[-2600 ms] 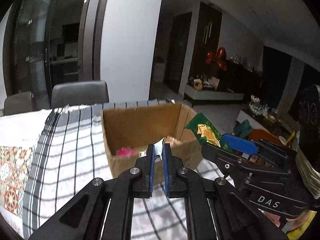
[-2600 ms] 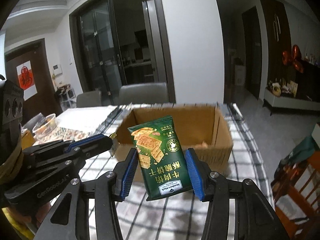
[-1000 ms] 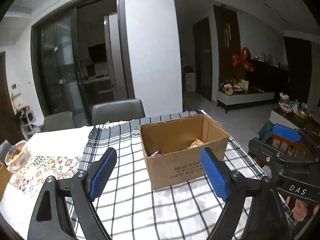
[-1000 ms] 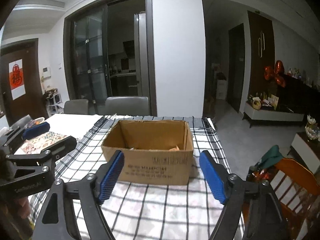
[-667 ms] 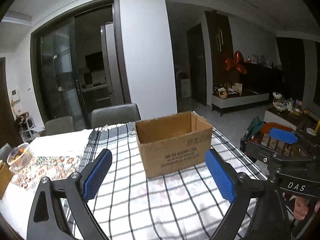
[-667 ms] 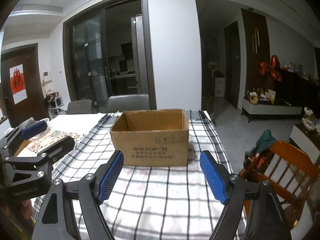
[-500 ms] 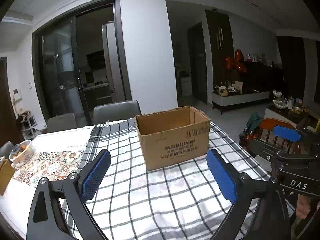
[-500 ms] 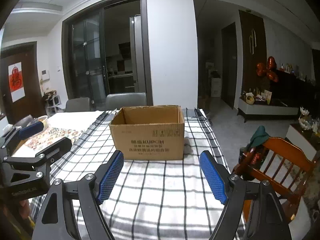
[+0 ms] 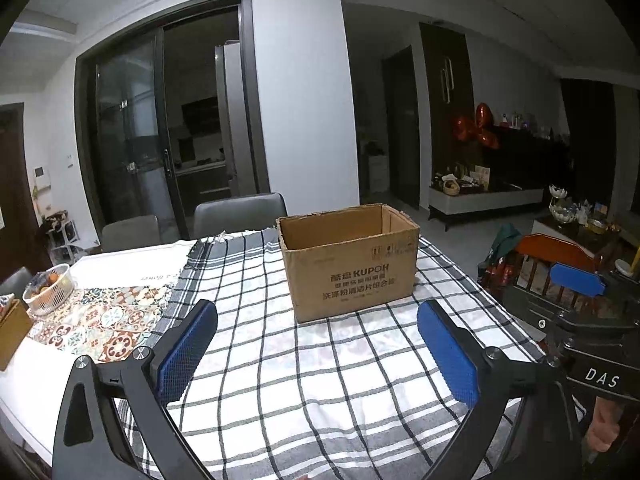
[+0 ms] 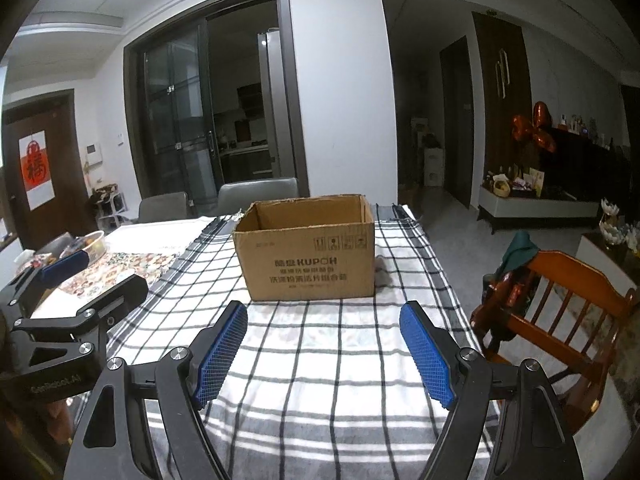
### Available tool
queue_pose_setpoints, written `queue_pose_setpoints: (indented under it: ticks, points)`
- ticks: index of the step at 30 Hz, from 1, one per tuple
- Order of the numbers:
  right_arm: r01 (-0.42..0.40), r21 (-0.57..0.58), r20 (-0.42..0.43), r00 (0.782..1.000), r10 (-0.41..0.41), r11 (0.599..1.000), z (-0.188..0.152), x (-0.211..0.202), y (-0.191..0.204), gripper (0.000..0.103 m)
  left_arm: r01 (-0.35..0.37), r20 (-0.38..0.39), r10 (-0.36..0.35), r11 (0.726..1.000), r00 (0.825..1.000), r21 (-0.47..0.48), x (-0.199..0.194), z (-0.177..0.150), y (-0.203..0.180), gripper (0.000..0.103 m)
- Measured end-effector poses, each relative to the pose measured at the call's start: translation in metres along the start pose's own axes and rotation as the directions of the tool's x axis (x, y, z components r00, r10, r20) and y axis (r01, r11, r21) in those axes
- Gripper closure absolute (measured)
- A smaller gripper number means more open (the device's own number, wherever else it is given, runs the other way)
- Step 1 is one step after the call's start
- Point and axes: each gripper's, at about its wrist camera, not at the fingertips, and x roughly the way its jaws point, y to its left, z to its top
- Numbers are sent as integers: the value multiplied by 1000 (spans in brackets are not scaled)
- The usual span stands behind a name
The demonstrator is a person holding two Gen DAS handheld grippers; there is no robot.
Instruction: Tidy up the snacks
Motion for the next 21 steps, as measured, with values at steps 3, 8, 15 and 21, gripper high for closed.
queue_pose_setpoints:
  ticks: [3,8,15,21]
  points:
    - [1,1,0,1000,-1,1000,-2,0,-1,24,6,-1,-6,1000,1000,-2,0,-1,-2,0]
    - [12,8,5,1000,-12,1000,-4,-1,-3,24,-7,1,7,1000,1000,4,0,-3,-2,0]
    - [9,5,5,1000,-9,1000,-5,-1,-3,24,-17,8,17,1000,1000,3,-3,-3,-1,0]
    - [8,3,8,1000,-8,1000,-5,-2,-3,24,-22,10,22,1000,1000,3,-4,-3,-1,0]
